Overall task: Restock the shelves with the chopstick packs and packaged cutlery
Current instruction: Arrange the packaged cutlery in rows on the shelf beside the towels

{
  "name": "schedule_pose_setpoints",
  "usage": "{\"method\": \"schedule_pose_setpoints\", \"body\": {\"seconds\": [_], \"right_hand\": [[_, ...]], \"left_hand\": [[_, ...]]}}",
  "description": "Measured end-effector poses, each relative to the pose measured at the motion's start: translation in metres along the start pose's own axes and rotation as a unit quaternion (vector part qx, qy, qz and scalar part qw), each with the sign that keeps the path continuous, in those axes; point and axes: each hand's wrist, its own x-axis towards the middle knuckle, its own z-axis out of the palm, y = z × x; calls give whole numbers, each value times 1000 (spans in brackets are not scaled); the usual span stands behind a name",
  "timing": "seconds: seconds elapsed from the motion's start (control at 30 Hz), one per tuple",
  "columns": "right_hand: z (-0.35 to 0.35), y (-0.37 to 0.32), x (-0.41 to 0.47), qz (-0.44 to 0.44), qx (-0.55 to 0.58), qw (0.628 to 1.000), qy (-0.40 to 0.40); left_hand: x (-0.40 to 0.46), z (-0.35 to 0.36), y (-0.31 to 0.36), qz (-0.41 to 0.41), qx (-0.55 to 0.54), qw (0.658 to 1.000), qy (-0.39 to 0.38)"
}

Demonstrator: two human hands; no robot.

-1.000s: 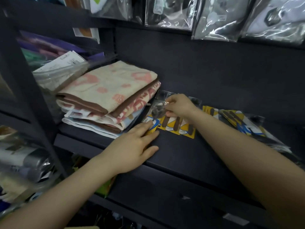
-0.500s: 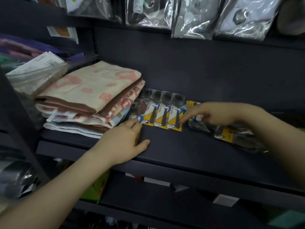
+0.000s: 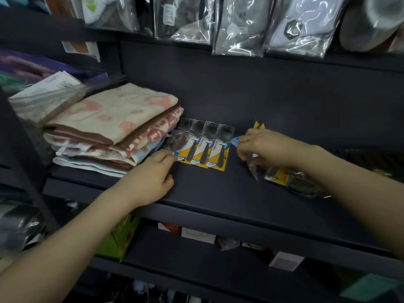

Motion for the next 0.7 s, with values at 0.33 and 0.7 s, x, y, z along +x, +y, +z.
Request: {"method": "schedule_pose_setpoints", "body": {"seconds": [0.33,0.7], "right_hand": [[-12,24,-7,-72,-63,985,145],[-58,29,-30,167,184,858,450]], "left_hand": [[12,-6,52,93,-118,984,98],[54,-13,98,30,-403,902,154]]}}
